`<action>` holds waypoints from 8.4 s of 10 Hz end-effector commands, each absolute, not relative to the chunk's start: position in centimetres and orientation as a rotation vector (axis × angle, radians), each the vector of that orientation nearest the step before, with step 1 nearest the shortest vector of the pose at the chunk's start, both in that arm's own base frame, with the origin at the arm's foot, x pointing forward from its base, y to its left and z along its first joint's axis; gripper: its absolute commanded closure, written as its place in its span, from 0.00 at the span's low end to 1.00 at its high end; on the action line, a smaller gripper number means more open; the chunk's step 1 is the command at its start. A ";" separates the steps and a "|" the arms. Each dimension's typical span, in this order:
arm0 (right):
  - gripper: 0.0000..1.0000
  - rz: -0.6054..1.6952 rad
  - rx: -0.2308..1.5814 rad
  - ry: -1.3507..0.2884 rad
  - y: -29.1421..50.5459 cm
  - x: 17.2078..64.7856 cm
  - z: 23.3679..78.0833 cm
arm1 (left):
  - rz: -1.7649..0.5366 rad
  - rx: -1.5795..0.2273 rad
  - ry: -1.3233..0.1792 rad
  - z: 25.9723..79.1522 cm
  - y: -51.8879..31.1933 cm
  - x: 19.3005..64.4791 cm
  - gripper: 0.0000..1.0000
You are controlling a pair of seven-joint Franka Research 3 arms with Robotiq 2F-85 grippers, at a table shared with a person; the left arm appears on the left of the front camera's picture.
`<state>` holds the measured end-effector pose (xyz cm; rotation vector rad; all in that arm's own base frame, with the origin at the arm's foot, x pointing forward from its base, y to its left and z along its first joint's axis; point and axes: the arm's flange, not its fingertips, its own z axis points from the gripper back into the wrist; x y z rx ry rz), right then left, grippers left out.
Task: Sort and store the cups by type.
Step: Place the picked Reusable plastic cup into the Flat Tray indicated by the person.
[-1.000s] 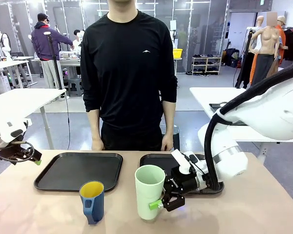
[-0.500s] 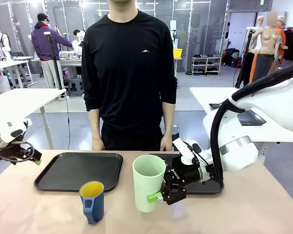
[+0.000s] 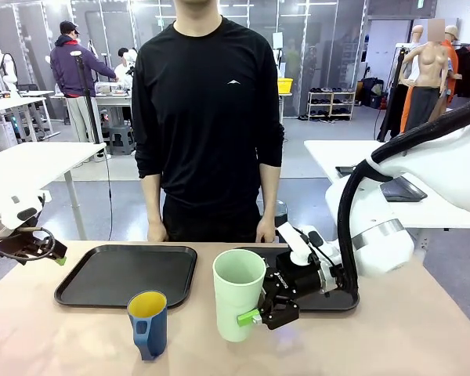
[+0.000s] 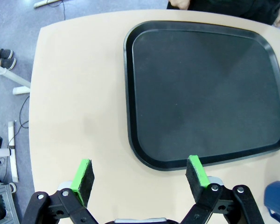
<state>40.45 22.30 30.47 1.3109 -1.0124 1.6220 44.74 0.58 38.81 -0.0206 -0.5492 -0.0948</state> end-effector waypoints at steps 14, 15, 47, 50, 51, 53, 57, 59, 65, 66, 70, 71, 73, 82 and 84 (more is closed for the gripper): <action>0.62 1.630 1.316 -1.017 22.3 40.4 30.5 | -0.091 -0.023 -0.549 38.8 0.7 44.8 0.00; 0.62 1.630 1.316 -1.017 22.3 40.4 30.5 | -0.091 -0.023 -0.549 38.8 0.7 44.8 0.00; 0.15 1.144 1.053 -1.076 8.1 60.1 23.0 | -0.091 -0.023 -0.549 38.8 0.7 44.8 0.00; 0.15 1.137 1.049 -1.068 8.2 60.2 22.5 | -0.091 -0.023 -0.549 38.8 0.7 44.8 0.00; 0.15 1.136 1.046 -1.070 8.2 60.2 22.6 | -0.091 -0.023 -0.549 38.8 0.7 44.8 0.00; 0.15 1.134 1.029 -1.068 7.9 60.2 22.6 | -0.091 -0.023 -0.549 38.8 0.7 44.8 0.00; 0.00 1.125 1.023 -1.065 8.1 60.2 22.5 | -0.091 -0.023 -0.549 38.8 0.7 44.8 0.00; 0.00 1.129 1.026 -1.063 8.0 60.1 22.5 | -0.091 -0.023 -0.549 38.8 0.7 44.8 0.00; 0.00 1.157 1.007 -1.011 7.1 59.4 22.4 | -0.091 -0.023 -0.549 38.8 0.7 44.8 0.00; 0.00 1.153 1.004 -1.013 6.8 59.2 22.3 | -0.091 -0.023 -0.549 38.8 0.7 44.8 0.00; 0.00 1.122 1.002 -1.014 5.4 58.9 21.8 | -0.091 -0.023 -0.549 38.8 0.7 44.8 0.00; 0.00 1.113 0.997 -1.011 4.8 58.7 21.8 | -0.091 -0.023 -0.549 38.8 0.7 44.8 0.00; 0.00 1.097 0.986 -1.015 2.8 57.9 22.0 | -0.091 -0.023 -0.549 38.8 0.7 44.8 0.00; 0.00 1.044 0.942 -1.063 -2.2 56.2 23.1 | -0.091 -0.023 -0.549 38.8 0.7 44.8 0.00; 0.00 1.044 0.942 -1.063 -2.2 56.2 23.1 | -0.091 -0.023 -0.549 38.8 0.7 44.8 0.00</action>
